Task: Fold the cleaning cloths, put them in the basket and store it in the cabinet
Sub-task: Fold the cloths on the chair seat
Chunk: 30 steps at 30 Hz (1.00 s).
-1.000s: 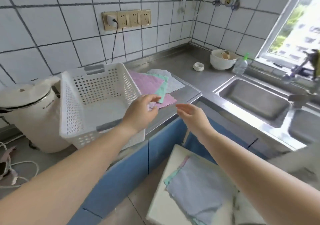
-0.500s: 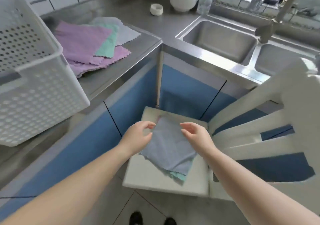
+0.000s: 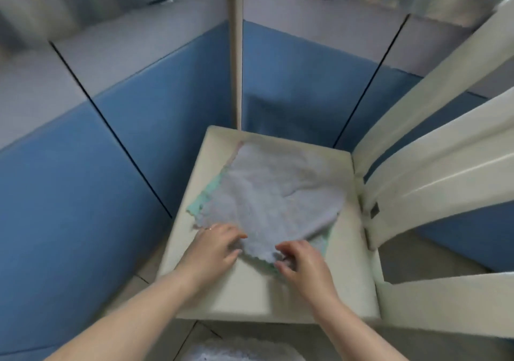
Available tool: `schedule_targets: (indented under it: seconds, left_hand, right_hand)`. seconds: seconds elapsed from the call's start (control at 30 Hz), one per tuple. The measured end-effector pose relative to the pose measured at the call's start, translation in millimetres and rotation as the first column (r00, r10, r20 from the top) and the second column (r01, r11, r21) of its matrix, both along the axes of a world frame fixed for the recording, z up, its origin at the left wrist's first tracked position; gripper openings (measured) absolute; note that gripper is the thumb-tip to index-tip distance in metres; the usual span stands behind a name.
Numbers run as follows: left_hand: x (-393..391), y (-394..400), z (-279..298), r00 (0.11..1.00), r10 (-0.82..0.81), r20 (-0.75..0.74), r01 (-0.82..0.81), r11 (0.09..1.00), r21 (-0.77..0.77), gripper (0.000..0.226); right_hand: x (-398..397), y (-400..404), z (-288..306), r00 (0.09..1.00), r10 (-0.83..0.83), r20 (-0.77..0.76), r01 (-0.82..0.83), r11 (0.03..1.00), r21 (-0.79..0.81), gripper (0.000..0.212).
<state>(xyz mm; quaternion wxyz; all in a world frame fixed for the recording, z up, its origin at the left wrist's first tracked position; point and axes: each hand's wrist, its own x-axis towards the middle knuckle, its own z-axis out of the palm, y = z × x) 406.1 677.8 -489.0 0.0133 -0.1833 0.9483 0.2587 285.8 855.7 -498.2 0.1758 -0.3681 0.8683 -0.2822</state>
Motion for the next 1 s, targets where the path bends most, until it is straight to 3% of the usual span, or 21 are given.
schedule_targets:
  seconds: [0.07, 0.17, 0.27, 0.33, 0.53, 0.63, 0.73, 0.8, 0.9, 1.0]
  left_hand:
    - [2.4, 1.3, -17.7, 0.998, -0.031, -0.063, 0.027, 0.998, -0.055, 0.033]
    - [1.3, -3.5, -30.3, 0.982, -0.073, -0.175, 0.051, 0.990, -0.131, 0.025]
    - [-2.5, -11.3, -38.3, 0.955, -0.141, -0.260, 0.093, 0.978, -0.189, 0.024]
    - [-4.5, -16.8, -40.1, 0.937, -0.187, -0.296, 0.134, 0.973, -0.188, 0.024]
    - [-11.5, -29.8, -50.3, 0.888, -0.234, -0.395, 0.179, 0.969, -0.171, 0.024]
    - [-10.8, -35.2, -50.9, 0.871, -0.282, -0.402, 0.205, 0.953, -0.224, 0.027]
    - [-7.8, -39.6, -48.7, 0.856, -0.314, -0.411, 0.195, 0.932, -0.305, 0.029]
    - [-7.6, -41.8, -41.3, 0.853, -0.314, -0.416, 0.154, 0.915, -0.374, 0.028]
    - [-4.0, -40.0, -13.0, 0.850, -0.325, -0.414, 0.144, 0.900, -0.413, 0.036]
    - [7.2, -32.1, 13.2, 0.827, -0.413, -0.382, 0.232, 0.868, -0.438, 0.043]
  right_hand:
    - [0.1, 8.1, -16.8, 0.984, 0.069, -0.164, -0.073, 0.997, -0.020, 0.030]
    - [-3.7, 13.3, -25.0, 0.960, 0.091, -0.263, -0.110, 0.992, -0.059, 0.035]
    - [-10.4, 15.1, -31.9, 0.932, 0.064, -0.358, -0.117, 0.985, -0.127, 0.022]
    - [-12.9, 14.4, -32.6, 0.922, 0.056, -0.384, -0.127, 0.979, -0.162, 0.008]
    - [-25.0, 13.7, -40.3, 0.905, 0.065, -0.421, -0.160, 0.968, -0.195, 0.012]
    - [-26.4, 18.7, -42.1, 0.910, 0.079, -0.407, -0.165, 0.970, -0.181, 0.032]
    - [-26.6, 21.2, -36.3, 0.893, 0.072, -0.444, -0.168, 0.970, -0.179, 0.025]
    - [-27.2, 22.0, -24.9, 0.887, 0.046, -0.460, -0.163, 0.962, -0.218, 0.011]
    - [-26.5, 27.7, 3.7, 0.891, -0.010, -0.453, -0.139, 0.946, -0.294, 0.027]
    - [-25.1, 39.8, 32.3, 0.880, 0.024, -0.475, -0.194, 0.930, -0.312, 0.023]
